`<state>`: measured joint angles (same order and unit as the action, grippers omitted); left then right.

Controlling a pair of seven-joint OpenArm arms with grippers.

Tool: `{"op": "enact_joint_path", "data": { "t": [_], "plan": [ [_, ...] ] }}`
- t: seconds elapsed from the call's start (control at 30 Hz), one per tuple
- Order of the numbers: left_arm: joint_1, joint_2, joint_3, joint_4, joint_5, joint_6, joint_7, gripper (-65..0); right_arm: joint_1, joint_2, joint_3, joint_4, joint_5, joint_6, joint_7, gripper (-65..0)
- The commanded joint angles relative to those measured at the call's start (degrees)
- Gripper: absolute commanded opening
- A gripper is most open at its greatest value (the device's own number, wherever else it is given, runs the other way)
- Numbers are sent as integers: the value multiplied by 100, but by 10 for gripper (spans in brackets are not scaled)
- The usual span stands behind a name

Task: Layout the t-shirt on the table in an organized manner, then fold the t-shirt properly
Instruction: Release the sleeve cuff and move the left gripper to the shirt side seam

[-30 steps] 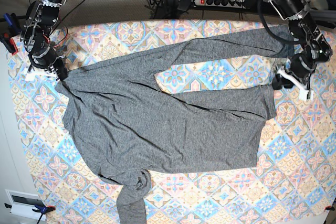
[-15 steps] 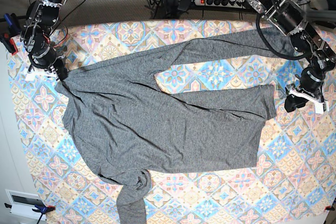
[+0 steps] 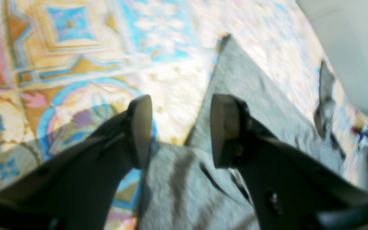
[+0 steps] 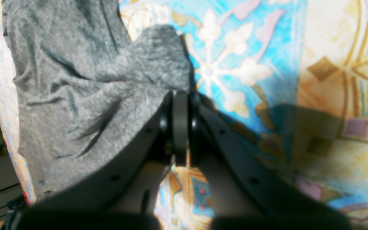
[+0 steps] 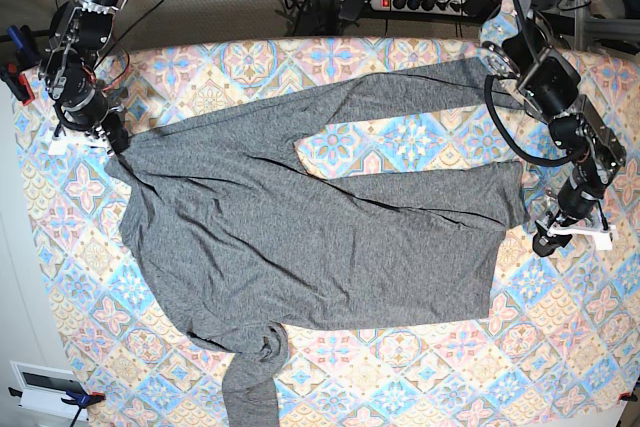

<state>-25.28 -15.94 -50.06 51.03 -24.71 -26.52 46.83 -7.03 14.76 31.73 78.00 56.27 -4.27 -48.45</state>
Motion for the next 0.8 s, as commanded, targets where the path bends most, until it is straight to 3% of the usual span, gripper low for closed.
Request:
{"op": "enact_joint_path", "data": {
  "t": [0.0,0.2,0.33,0.5,0.63,0.77],
  "plan": [
    [-193,-133,0,-105,14,-51,-239,-359,21,75,14,64,-49,-25,5,-650],
    [-193,-36,9,-456,568,-42,-731,-361,21,75,14,64,-49,-25,5,-650],
    [-70,104,9,-456,849,-42,-740,-361,21,75,14,64,-163,-25,5,-650],
    [18,307,9,-456,1078,-42,-740,-362,21,75,32,64,-814,-25,5,-650],
    [88,412,17,-456,1121,-42,-722,-363,21,66,41,64,-884,-25,5,-650],
    [106,421,624,-456,1042,-42,-714,-372,21,58,41,64,-884,-25,5,-650]
  ]
}}
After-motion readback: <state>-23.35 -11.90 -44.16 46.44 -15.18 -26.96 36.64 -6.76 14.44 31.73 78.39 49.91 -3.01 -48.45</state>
